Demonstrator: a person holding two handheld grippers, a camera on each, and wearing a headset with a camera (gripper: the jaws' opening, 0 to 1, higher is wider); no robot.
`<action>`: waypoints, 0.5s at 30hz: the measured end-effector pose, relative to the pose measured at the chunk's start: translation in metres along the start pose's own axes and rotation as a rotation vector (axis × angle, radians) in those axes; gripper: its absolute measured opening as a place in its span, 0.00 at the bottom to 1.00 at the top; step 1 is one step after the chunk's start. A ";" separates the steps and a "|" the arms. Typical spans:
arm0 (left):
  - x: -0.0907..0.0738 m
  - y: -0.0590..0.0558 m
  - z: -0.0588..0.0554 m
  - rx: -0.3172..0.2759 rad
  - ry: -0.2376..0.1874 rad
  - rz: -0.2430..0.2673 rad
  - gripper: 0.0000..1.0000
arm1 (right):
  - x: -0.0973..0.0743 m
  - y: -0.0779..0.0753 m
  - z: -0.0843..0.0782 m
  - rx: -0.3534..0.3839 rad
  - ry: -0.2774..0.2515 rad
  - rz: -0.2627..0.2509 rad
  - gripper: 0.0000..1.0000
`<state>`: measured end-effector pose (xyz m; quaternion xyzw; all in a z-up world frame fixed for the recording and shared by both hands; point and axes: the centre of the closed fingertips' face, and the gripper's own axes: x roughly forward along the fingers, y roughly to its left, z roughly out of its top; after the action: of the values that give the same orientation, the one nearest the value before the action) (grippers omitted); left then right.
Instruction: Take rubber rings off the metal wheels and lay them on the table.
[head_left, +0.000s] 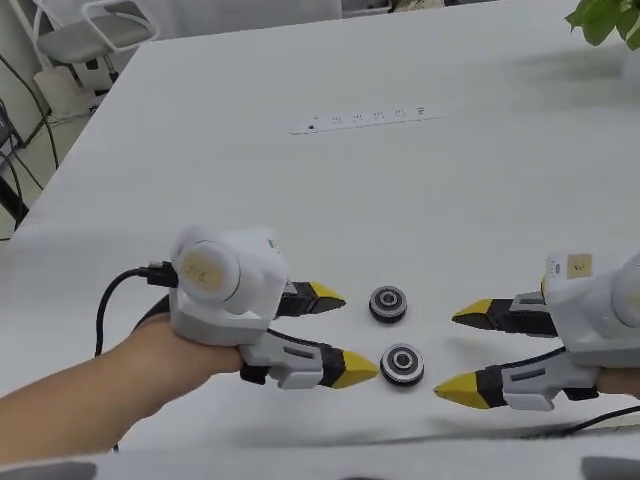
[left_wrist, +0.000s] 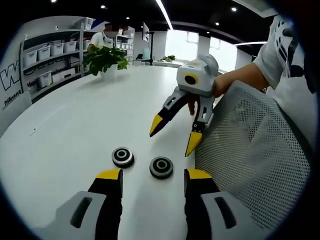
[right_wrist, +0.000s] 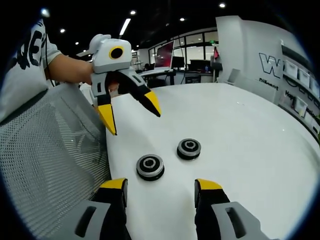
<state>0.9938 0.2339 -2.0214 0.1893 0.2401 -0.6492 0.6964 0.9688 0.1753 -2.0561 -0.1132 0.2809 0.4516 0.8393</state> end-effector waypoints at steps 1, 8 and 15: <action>0.001 -0.001 0.000 0.003 0.004 -0.005 0.44 | 0.001 0.000 0.000 -0.003 0.000 0.003 0.50; 0.012 -0.006 0.001 0.020 0.016 -0.031 0.38 | 0.004 -0.004 -0.005 -0.018 -0.001 0.030 0.42; 0.024 -0.012 0.000 0.026 0.028 -0.063 0.30 | 0.007 -0.009 -0.011 -0.017 0.003 0.044 0.40</action>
<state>0.9830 0.2133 -2.0349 0.1997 0.2474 -0.6711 0.6697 0.9749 0.1705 -2.0700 -0.1149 0.2807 0.4722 0.8277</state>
